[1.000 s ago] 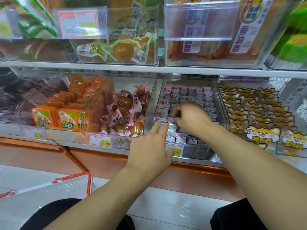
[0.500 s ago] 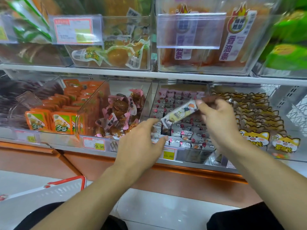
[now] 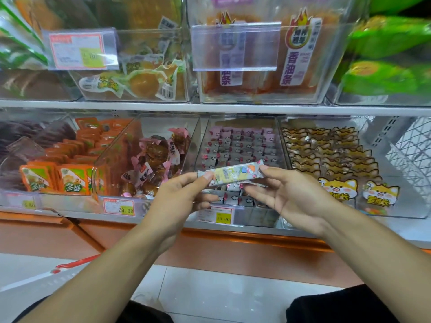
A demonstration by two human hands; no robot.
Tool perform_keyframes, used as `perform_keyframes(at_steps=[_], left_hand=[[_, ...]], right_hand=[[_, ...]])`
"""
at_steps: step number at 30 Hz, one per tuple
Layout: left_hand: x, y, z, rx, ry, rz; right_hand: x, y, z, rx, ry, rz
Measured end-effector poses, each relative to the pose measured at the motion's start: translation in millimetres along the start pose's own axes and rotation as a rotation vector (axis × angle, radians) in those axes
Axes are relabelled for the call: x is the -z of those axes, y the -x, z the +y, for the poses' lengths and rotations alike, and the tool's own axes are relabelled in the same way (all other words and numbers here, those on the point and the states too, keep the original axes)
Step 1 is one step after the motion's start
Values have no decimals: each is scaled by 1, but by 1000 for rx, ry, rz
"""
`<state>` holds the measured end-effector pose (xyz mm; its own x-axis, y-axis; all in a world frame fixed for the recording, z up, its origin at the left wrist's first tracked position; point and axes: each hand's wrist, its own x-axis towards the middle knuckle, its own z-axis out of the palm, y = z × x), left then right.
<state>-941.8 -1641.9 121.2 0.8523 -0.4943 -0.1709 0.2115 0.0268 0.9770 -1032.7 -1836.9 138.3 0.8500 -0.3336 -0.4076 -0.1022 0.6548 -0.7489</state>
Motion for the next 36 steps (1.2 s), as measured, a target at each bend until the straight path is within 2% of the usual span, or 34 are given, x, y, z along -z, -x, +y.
perform_keyframes(at_steps=[5,7,10,15,21,24,28,31,36], left_hand=[[-2,1,-1,-49,-64,-4],[-5,2,0,-73,-83,-49],[-10,3,1,-59,-39,-64],[-10,3,4,62,94,-57],[-10,1,2,100,217,-29],[-10,0,2,43,233,-31],[-9,0,2,-49,174,-70],[-8,-1,0,-100,127,-72],[-8,-2,1,-69,166,61]], right_hand=[[5,3,-3,-59,334,-84],[4,2,-2,-64,379,-75],[3,-3,-3,10,349,-57],[4,-5,-6,71,319,-187],[9,-7,-1,265,637,-211],[12,-8,-8,211,531,-254],[14,-8,-13,88,322,-225],[12,-7,-13,85,303,-189],[12,-8,-17,108,200,-152]])
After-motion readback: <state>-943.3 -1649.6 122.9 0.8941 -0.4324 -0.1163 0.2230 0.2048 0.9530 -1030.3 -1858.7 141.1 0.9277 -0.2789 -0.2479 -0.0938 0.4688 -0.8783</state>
